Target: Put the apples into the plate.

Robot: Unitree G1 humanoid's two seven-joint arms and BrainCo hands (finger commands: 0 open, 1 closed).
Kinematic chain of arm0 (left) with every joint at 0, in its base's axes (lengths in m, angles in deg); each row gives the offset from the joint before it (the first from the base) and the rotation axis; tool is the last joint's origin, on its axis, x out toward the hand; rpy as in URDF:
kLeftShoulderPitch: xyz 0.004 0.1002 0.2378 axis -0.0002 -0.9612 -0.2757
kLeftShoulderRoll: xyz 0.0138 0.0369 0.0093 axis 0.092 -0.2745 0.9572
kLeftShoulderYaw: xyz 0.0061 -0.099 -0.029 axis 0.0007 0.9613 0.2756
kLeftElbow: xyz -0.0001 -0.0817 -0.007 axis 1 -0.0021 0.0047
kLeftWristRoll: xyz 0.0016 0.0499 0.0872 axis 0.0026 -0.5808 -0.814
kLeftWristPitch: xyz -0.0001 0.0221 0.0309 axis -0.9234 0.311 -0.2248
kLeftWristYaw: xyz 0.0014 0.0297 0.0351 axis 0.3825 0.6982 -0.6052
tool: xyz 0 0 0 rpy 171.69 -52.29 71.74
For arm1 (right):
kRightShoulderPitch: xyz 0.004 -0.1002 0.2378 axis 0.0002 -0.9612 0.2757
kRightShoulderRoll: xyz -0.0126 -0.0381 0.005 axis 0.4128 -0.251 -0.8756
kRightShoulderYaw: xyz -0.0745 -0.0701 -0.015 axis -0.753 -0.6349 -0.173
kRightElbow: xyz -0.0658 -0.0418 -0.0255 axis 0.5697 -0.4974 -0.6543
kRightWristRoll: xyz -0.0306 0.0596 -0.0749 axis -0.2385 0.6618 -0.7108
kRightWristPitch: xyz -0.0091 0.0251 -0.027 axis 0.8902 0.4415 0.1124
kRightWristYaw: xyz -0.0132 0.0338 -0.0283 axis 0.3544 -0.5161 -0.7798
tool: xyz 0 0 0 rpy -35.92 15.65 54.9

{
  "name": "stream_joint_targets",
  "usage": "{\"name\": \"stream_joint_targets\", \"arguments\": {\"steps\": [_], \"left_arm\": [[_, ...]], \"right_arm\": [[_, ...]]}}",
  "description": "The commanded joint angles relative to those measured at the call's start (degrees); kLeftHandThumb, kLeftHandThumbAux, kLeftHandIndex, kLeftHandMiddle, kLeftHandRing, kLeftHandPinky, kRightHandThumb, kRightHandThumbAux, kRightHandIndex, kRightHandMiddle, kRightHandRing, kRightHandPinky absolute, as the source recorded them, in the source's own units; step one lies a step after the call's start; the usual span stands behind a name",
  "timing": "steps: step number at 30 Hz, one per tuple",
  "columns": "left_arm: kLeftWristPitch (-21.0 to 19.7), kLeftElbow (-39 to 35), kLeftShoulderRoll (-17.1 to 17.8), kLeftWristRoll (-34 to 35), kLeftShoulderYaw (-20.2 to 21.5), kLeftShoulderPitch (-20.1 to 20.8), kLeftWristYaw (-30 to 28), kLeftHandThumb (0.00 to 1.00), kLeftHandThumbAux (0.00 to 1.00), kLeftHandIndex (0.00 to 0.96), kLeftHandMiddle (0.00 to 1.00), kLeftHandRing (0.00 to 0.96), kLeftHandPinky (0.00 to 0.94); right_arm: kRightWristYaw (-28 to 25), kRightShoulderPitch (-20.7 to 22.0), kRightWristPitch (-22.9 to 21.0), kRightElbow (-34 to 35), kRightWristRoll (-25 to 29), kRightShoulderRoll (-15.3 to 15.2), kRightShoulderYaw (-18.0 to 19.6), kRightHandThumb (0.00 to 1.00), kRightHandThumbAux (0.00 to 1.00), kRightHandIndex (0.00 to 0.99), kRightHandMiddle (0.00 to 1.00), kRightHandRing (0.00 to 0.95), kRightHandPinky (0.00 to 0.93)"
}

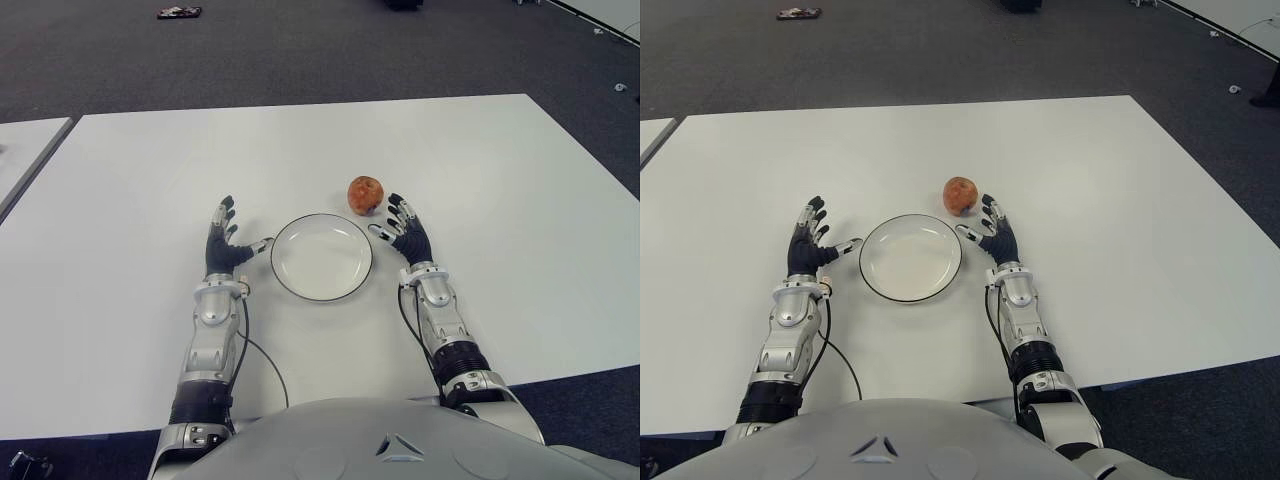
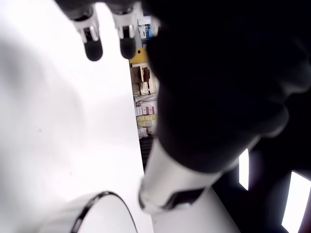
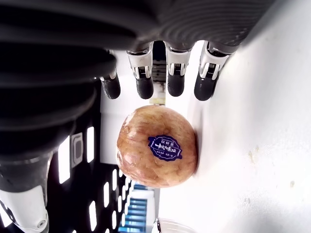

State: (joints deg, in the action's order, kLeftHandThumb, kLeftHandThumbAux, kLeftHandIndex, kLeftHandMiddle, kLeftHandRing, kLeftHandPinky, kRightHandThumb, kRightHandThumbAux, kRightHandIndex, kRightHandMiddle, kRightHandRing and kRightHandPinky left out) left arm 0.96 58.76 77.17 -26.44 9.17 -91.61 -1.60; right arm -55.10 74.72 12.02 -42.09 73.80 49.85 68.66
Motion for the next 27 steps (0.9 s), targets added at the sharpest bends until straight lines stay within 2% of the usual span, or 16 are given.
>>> {"name": "stream_joint_targets", "arguments": {"steps": [1,9,14,18,22,27], "left_arm": [[-0.1,1.1,0.1,-0.5,0.0,0.4,-0.2,0.0,0.347,0.0,0.0,0.0,0.026],[0.1,1.1,0.0,-0.3,0.1,0.3,-0.1,0.0,0.345,0.0,0.0,0.0,0.022],[0.1,0.9,0.0,-0.5,0.0,0.3,0.0,0.0,0.348,0.0,0.0,0.0,0.023],[0.0,1.0,-0.1,-0.4,0.0,0.3,0.0,0.0,0.351,0.0,0.0,0.0,0.022],[0.0,1.0,-0.2,-0.2,0.1,0.3,-0.1,0.0,0.353,0.0,0.0,0.0,0.02],[0.0,1.5,-0.3,-0.1,0.4,0.7,0.1,0.0,0.356,0.0,0.0,0.0,0.021]], "right_arm": [[-0.4,-2.2,-2.1,-1.5,0.2,0.3,-0.4,0.026,0.707,0.0,0.006,0.02,0.056],[-0.3,-3.5,-2.1,1.1,-0.1,-0.2,-0.6,0.019,0.693,0.0,0.0,0.009,0.04],[0.9,-6.8,-3.9,10.9,-1.4,-1.3,-0.9,0.015,0.675,0.0,0.0,0.002,0.025],[4.1,-8.1,-5.1,19.0,-4.1,-2.0,-0.5,0.013,0.649,0.0,0.0,0.0,0.015],[7.3,-7.8,-3.8,20.5,-6.7,-2.4,-0.4,0.013,0.631,0.0,0.0,0.0,0.012],[11.7,-3.6,-1.8,20.8,-9.7,-3.3,0.0,0.014,0.601,0.0,0.0,0.0,0.003]]}}
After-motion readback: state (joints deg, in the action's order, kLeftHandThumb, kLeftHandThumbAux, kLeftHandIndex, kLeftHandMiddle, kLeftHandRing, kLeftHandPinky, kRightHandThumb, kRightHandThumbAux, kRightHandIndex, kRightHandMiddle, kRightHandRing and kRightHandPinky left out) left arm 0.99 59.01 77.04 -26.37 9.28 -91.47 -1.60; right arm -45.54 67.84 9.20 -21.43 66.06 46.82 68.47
